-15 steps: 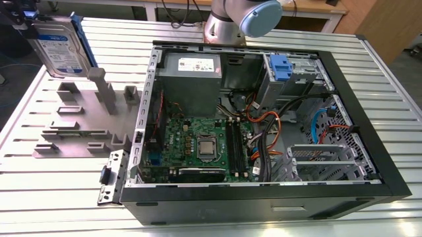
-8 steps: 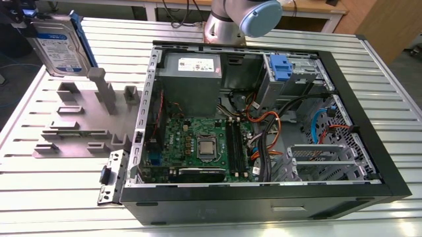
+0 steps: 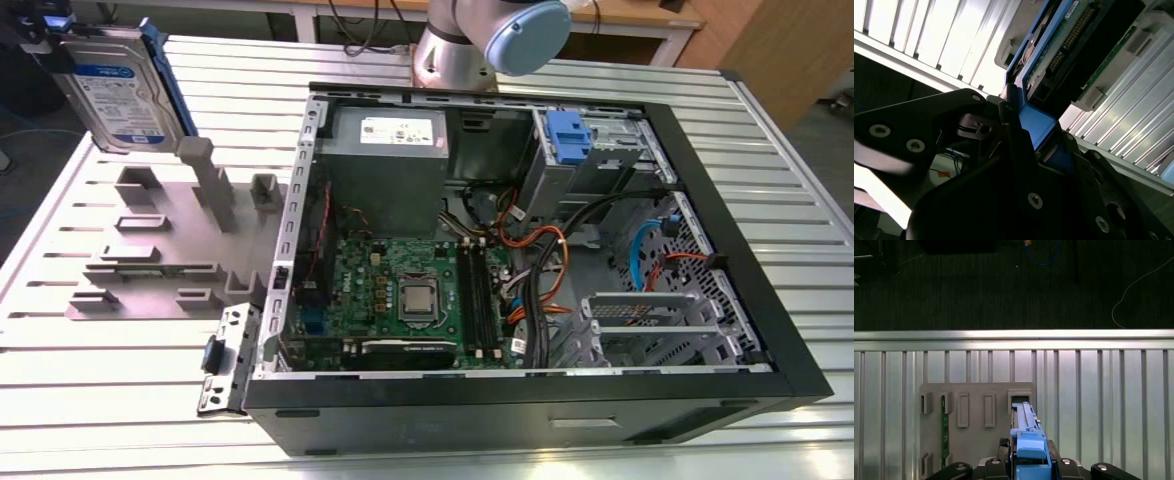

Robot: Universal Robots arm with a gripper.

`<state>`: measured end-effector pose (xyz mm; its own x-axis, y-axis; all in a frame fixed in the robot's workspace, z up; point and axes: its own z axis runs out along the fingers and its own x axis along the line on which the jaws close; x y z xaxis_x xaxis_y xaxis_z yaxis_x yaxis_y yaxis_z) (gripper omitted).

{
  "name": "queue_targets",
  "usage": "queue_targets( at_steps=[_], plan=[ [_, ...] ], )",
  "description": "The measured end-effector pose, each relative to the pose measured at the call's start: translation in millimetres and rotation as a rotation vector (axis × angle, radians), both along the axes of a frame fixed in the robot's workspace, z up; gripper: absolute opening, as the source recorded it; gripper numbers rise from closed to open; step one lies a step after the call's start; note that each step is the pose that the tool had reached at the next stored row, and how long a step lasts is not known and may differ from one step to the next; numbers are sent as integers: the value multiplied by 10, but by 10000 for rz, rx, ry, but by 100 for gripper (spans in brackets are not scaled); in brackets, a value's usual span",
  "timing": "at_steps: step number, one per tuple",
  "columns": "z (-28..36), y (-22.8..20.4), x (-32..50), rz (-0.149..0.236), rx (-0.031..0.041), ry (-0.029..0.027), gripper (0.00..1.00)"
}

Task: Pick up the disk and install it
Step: 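Pick up the disk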

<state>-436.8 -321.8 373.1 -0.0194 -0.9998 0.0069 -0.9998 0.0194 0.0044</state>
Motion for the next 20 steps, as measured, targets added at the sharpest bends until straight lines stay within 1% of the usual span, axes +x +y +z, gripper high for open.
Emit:
queue_targets(
  at_steps=[20],
  plan=[
    [49, 0, 0, -6, 0, 1, 36]
  ],
)
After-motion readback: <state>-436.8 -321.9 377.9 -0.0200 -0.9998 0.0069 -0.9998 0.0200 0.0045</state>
